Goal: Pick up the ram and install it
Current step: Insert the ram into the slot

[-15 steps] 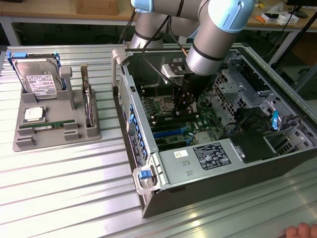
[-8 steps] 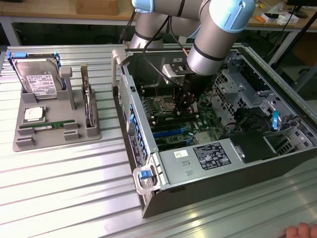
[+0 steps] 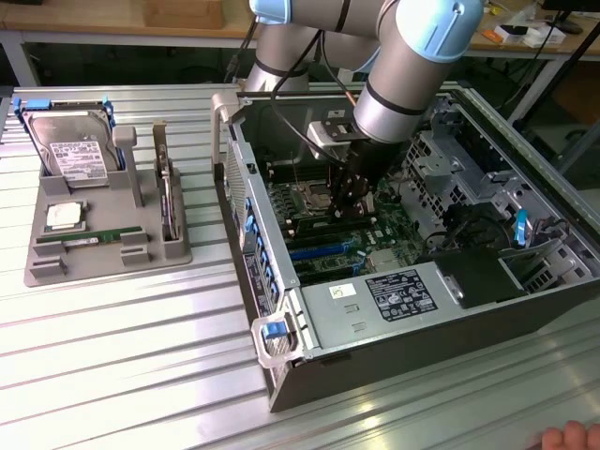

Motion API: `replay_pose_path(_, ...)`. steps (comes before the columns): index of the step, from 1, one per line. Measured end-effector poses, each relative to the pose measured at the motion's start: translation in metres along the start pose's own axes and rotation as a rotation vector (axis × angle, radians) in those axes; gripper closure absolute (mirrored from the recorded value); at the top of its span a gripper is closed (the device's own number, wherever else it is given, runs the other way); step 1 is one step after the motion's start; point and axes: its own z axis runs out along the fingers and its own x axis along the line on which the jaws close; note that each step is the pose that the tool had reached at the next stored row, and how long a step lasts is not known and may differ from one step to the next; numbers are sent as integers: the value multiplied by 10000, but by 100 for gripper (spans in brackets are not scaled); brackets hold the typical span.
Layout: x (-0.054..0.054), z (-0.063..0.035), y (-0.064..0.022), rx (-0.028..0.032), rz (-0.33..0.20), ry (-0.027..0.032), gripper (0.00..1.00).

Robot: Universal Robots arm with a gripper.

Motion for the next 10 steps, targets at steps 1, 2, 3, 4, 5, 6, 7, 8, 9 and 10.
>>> replay_pose_path(1, 0, 0, 0, 0, 0, 1, 87)
replay_pose_path(2, 0, 0, 0, 0, 0, 0, 87)
replay_pose_path(3, 0, 0, 0, 0, 0, 0, 87)
replay_pose_path(4, 0, 0, 0, 0, 9, -1, 87)
replay_pose_path(5, 0, 1, 0, 2, 41, -4, 87)
replay_pose_path(6, 0, 1, 0, 3, 59, -7, 87)
replay_pose_path(7, 0, 0, 0, 3, 80, -7, 87)
replay_pose_path(8, 0, 1, 0, 4, 101, -10, 87)
replay_pose_path(9, 0, 1, 0, 4, 122, -11, 87)
replay_pose_path(10, 0, 0, 0, 4, 132, -12, 87)
